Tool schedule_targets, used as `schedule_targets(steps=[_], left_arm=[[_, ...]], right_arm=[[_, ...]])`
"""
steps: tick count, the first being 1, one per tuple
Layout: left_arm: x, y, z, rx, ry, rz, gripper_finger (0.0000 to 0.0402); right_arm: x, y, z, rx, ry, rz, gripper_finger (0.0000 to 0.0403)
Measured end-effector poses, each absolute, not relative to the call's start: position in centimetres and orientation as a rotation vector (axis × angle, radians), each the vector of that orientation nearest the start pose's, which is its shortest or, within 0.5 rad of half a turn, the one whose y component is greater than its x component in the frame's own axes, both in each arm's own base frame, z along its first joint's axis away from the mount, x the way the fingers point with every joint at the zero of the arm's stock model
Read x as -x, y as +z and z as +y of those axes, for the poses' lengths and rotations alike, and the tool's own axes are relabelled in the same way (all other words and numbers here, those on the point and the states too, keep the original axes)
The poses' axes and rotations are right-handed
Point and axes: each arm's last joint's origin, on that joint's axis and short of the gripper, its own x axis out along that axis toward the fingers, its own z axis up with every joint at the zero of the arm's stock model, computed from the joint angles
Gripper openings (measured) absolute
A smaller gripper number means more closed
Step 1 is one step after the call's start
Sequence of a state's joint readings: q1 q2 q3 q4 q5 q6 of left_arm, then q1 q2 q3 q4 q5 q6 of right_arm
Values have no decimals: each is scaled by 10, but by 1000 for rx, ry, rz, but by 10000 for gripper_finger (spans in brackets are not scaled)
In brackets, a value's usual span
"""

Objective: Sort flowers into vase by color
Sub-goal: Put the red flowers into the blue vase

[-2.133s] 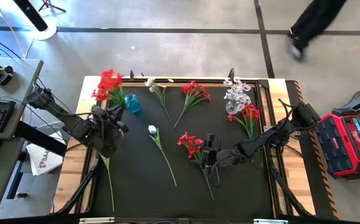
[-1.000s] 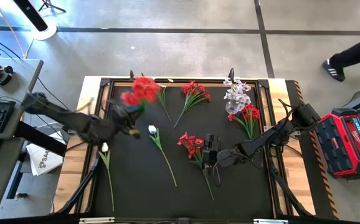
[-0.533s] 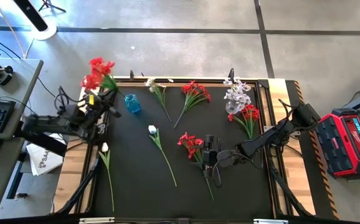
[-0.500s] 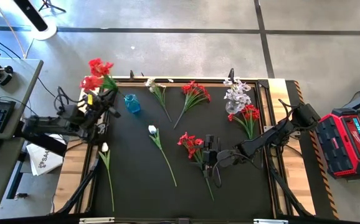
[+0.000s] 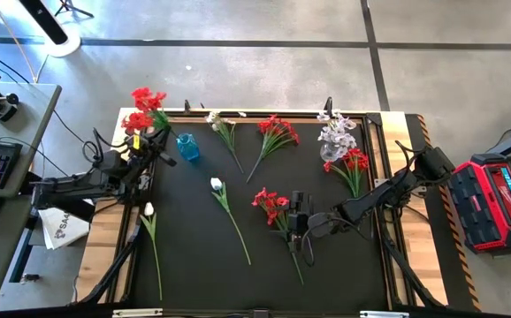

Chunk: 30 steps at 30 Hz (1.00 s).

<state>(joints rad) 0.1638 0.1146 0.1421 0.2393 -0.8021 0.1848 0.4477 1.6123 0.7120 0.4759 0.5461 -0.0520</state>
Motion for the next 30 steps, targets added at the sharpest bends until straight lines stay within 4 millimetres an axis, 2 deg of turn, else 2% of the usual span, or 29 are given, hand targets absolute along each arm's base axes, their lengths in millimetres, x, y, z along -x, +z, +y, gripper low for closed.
schedule_targets(steps=[14,30], left_arm=[[-80,216,42,-3,1020,-153,14],[-81,211,44,21,976,-115,109]], right_arm=[[-290,175,123,254,-87,376,275],[-290,175,123,254,-87,376,275]])
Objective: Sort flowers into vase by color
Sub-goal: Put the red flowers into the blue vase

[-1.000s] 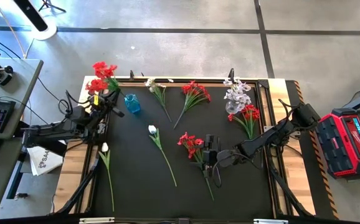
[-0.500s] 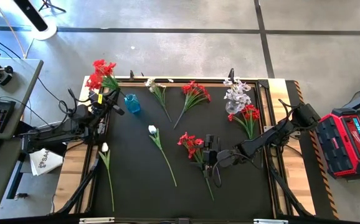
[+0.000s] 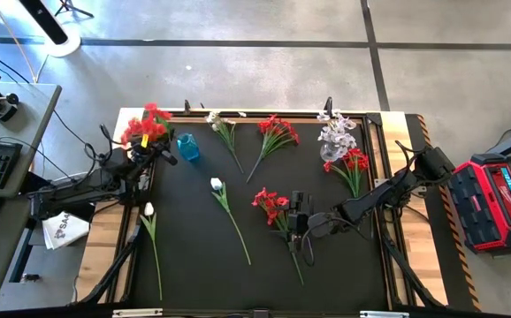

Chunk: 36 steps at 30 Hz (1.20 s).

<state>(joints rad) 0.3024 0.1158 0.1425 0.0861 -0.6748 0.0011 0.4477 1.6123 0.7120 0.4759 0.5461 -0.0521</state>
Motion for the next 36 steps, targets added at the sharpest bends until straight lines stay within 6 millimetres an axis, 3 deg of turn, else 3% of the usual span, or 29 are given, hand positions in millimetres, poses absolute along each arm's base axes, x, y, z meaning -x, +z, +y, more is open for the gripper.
schedule_targets(steps=[9,17,23,30,36], left_arm=[[-85,208,47,61,991,-56,141],[-84,240,47,119,1003,82,143],[-96,259,51,123,1011,191,149],[-114,267,63,141,1030,316,212],[-113,274,76,266,1068,479,277]], right_arm=[[-290,175,123,254,-88,376,275],[-290,175,122,254,-90,376,275],[-290,175,122,254,-90,376,275],[-290,174,122,254,-90,378,275],[-290,173,122,261,-90,390,275]])
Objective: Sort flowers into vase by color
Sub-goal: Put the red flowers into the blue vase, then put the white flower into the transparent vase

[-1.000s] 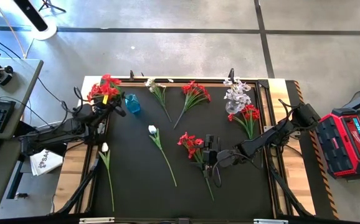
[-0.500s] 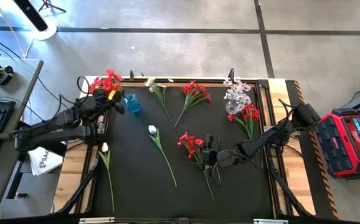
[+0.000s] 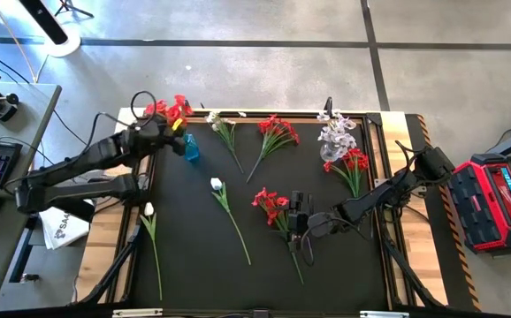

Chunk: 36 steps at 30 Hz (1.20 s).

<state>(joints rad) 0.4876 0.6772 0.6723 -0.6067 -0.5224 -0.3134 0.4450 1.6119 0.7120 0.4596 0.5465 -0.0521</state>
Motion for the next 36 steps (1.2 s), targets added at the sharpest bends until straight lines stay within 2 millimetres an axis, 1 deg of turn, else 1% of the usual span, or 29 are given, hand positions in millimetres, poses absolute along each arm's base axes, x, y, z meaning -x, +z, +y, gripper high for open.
schedule_targets(steps=[4,11,16,20,23,27,32,34,36], left_arm=[[-110,285,79,333,1070,562,294],[-100,306,74,406,1095,650,296],[-88,321,68,457,1177,657,296],[-79,331,65,447,1272,652,292],[-75,339,63,439,1284,642,288],[-69,355,54,425,1221,577,285],[-65,370,38,474,992,423,284],[-67,371,33,471,904,359,284],[-76,367,29,453,813,316,284]], right_arm=[[-290,173,121,261,-90,391,275],[-289,173,121,264,-90,397,275],[-289,173,121,261,-98,396,275],[-289,173,121,240,-106,395,275],[-289,172,121,235,-108,405,275],[-286,171,119,215,-116,441,275],[-276,180,114,129,-146,492,275],[-271,185,112,95,-157,498,275],[-267,192,111,69,-160,494,275]])
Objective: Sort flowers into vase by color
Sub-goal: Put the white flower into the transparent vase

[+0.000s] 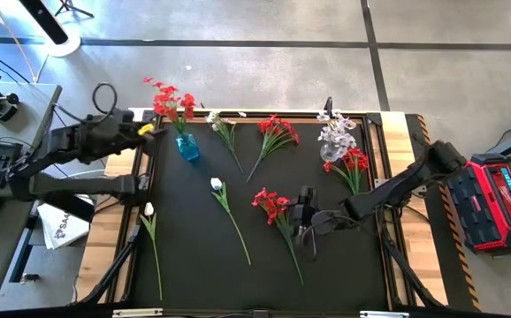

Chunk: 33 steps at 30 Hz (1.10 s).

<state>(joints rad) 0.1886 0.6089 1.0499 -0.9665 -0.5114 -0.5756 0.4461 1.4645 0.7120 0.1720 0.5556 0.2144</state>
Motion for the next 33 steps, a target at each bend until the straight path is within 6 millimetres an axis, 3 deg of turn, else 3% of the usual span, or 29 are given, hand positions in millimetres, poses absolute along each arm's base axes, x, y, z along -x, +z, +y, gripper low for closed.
schedule_targets(steps=[5,11,15,20,25,33], left_arm=[[-118,344,13,327,553,235,284],[-170,312,-27,147,256,130,284],[-190,292,-48,54,243,117,284],[-209,265,-58,-7,365,207,284],[-225,240,-61,-57,506,284,284],[-240,213,-61,-69,572,363,284]], right_arm=[[-255,207,113,13,-134,483,275],[-225,226,116,-182,-66,545,275],[-203,224,115,-378,-92,716,275],[-182,208,113,-536,-278,921,275],[-191,191,121,-563,-381,909,275],[-234,167,135,-534,-394,912,275]])
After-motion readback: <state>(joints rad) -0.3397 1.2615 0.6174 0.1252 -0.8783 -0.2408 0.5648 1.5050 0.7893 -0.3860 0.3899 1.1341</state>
